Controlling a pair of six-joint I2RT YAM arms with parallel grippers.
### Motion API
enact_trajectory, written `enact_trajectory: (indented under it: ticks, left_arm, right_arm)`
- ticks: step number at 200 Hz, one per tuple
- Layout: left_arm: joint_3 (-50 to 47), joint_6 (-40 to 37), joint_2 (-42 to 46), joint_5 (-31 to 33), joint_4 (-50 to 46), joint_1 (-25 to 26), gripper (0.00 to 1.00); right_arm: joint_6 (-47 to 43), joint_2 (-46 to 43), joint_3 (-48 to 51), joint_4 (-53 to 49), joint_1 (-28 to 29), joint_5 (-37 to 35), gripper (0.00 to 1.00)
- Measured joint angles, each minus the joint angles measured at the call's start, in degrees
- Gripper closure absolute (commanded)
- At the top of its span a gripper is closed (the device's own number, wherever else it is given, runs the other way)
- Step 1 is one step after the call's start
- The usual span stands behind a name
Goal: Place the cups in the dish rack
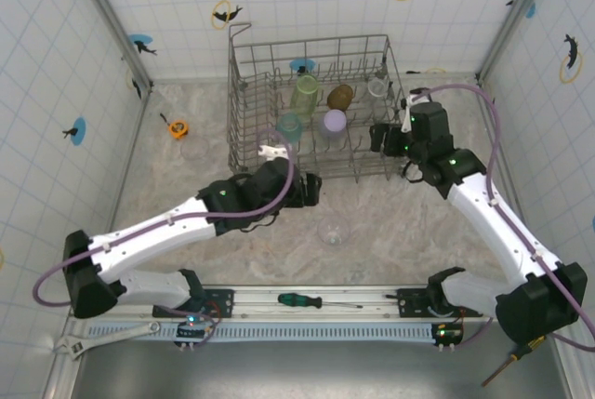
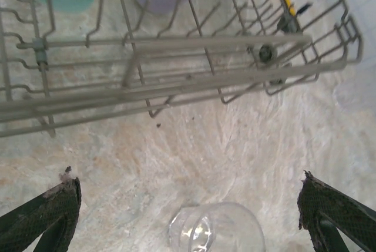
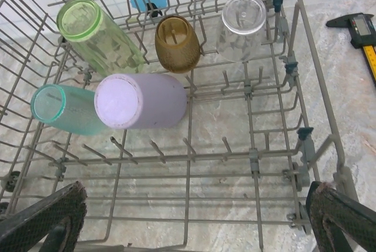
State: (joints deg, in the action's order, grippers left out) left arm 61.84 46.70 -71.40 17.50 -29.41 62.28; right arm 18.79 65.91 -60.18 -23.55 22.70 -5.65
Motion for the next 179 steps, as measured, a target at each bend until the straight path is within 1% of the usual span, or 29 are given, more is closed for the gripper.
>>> enact_trajectory:
  ticks: [22,50,91,118,140,154,179]
  left_arm:
    - [0.6,0.6,-3.4,1.2,-0.9,3.5,0.03]
    - [-0.6,1.6,-4.9,1.2,-1.1,6.1,0.03]
    - [-1.3,1.5,-6.8,0.4,-0.3,7.9,0.02]
    - [-0.9,1.4,-10.9,-1.0,-0.9,9.0,0.03]
    - [1.1,1.3,-15.1,-1.4,-3.8,9.0,0.03]
    - [2.3,1.3,-16.9,-1.6,-5.2,9.0,0.05]
    - [2.4,1.2,-18.1,-2.6,-5.9,9.0,0.14]
  right_arm:
    - [-0.2,-2.3,1.4,-0.2,-0.6,-0.1,0.00]
    - [-0.4,-5.8,3.5,-0.6,-1.9,-0.1,0.00]
    - [-0.6,-7.1,5.3,-0.6,-2.7,0.2,0.00]
    - [-0.6,-7.0,5.9,-0.8,-2.9,1.1,0.00]
    - [-0.7,-7.0,6.1,-0.7,-3.0,1.4,0.00]
    - [-0.7,-7.0,6.2,-0.8,-3.0,1.8,0.00]
    - [-0.9,-7.1,6.3,-0.7,-3.2,2.1,0.00]
